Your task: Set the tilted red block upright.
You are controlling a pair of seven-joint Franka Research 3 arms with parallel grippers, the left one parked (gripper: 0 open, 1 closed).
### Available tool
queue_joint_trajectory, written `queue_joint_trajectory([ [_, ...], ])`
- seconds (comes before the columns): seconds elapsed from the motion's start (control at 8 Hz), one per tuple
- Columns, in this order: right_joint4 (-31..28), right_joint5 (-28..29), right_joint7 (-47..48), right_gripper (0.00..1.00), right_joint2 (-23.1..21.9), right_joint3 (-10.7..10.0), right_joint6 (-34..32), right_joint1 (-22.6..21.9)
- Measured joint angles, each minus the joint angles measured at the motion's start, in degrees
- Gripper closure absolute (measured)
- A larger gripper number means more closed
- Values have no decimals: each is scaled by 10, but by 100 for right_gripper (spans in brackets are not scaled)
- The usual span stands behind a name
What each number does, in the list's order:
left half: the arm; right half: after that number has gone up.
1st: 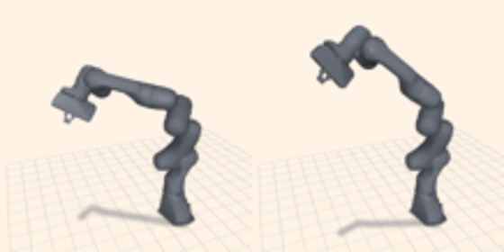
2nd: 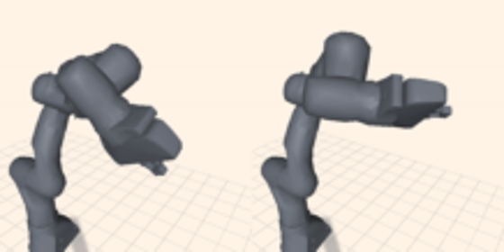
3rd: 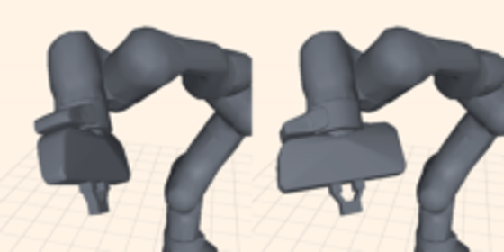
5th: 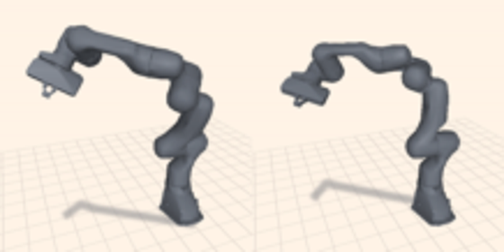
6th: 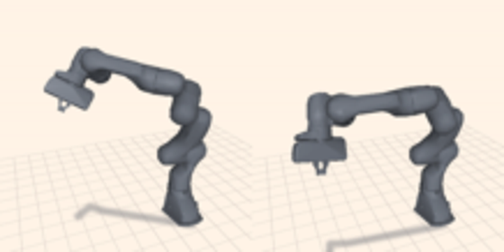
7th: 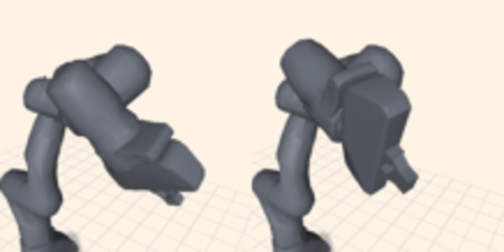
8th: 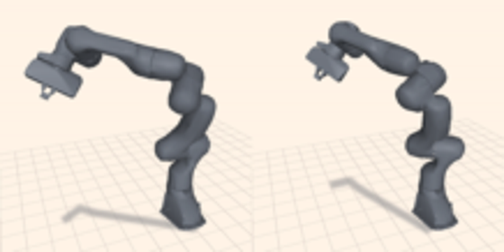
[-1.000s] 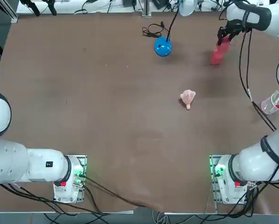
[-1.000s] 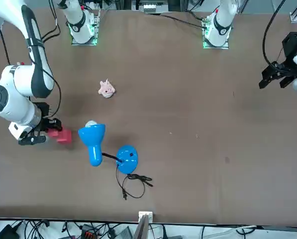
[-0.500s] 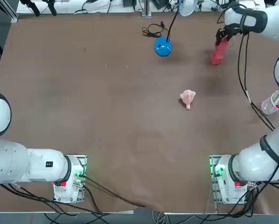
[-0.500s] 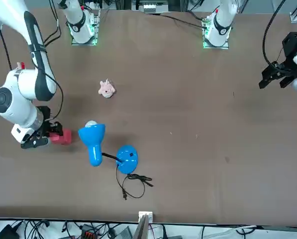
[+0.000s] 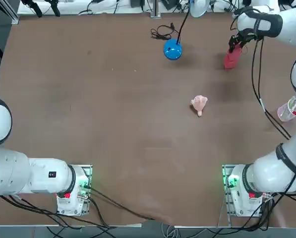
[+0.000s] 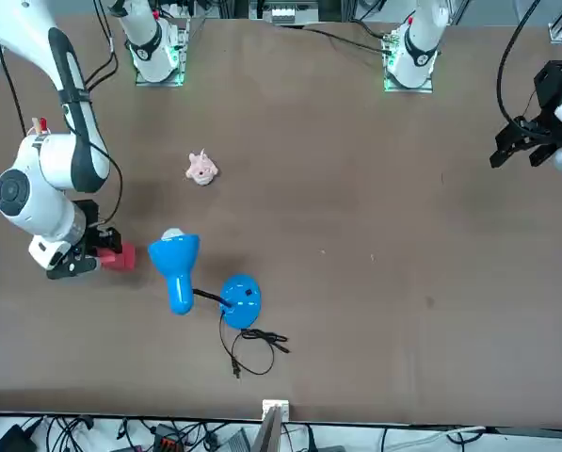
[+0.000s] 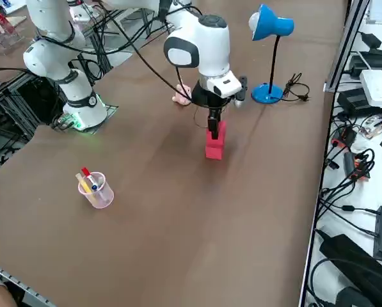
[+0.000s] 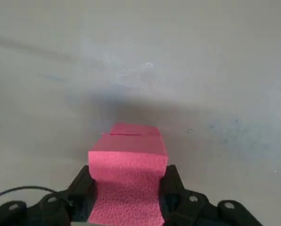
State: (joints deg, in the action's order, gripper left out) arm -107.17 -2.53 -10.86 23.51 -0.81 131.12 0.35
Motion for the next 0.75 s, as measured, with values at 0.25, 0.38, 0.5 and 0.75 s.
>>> queue_joint_trajectory([
  [0.25, -1, 0, -3, 31, 0, 0, 0, 1],
  [0.38, -1, 0, -4, 31, 0, 0, 0, 1],
  [0.5, -1, 0, -4, 31, 0, 0, 0, 1],
  [0.75, -2, 1, -4, 31, 0, 0, 0, 2],
])
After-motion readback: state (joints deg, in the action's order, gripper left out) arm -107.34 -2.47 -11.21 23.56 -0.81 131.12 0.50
